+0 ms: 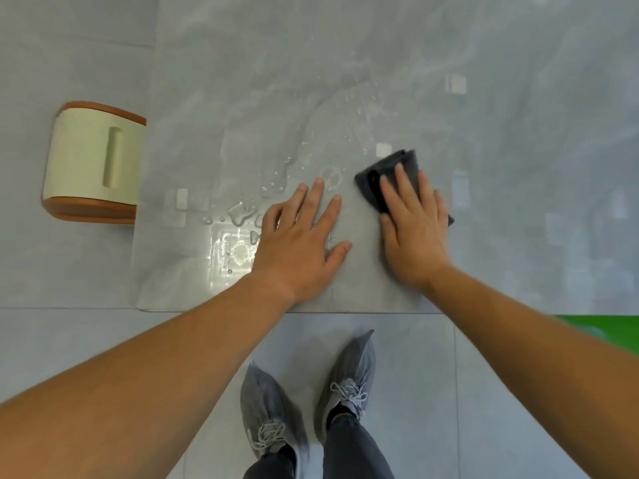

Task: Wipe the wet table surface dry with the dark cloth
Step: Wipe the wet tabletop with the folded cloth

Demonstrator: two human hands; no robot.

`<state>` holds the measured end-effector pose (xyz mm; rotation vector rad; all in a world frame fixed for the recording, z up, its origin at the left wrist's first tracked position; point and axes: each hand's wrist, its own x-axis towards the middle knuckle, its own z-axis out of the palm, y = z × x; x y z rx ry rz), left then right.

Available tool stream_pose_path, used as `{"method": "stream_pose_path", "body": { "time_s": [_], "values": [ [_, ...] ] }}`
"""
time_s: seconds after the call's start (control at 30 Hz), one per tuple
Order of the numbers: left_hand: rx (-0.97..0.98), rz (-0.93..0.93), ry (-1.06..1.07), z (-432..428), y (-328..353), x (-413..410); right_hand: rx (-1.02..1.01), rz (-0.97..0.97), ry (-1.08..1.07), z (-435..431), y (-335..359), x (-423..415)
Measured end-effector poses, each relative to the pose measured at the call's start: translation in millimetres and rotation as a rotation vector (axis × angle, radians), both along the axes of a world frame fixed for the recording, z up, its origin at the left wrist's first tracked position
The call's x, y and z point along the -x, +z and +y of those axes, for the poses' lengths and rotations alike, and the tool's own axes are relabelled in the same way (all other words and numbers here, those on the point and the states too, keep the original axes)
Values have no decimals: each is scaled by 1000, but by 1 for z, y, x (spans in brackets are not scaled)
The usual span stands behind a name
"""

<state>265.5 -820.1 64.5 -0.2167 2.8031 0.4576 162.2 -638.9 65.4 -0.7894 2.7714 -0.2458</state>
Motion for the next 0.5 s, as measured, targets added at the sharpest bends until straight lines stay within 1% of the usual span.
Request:
{"method": "stream_pose_path", "body": {
  "time_s": [0.07,0.13,0.23,0.33,0.4,0.5],
  "values": [
    [17,-21,-17,0,4,2,-49,-34,86,6,-1,-9],
    [40,-12,-23,1,9,5,-61,-48,112,2,-1,12],
    [75,66,-27,-6,14,21,-30,-13,1,-24,-2,67],
    [86,67,7,-24,11,53,-2,-14,-117,-51,-2,109],
    [93,37,39,-37,8,79,-1,-24,-96,-51,-1,108],
    [102,-14,74,-52,6,110,1,-34,11,-33,1,91]
  ]
}}
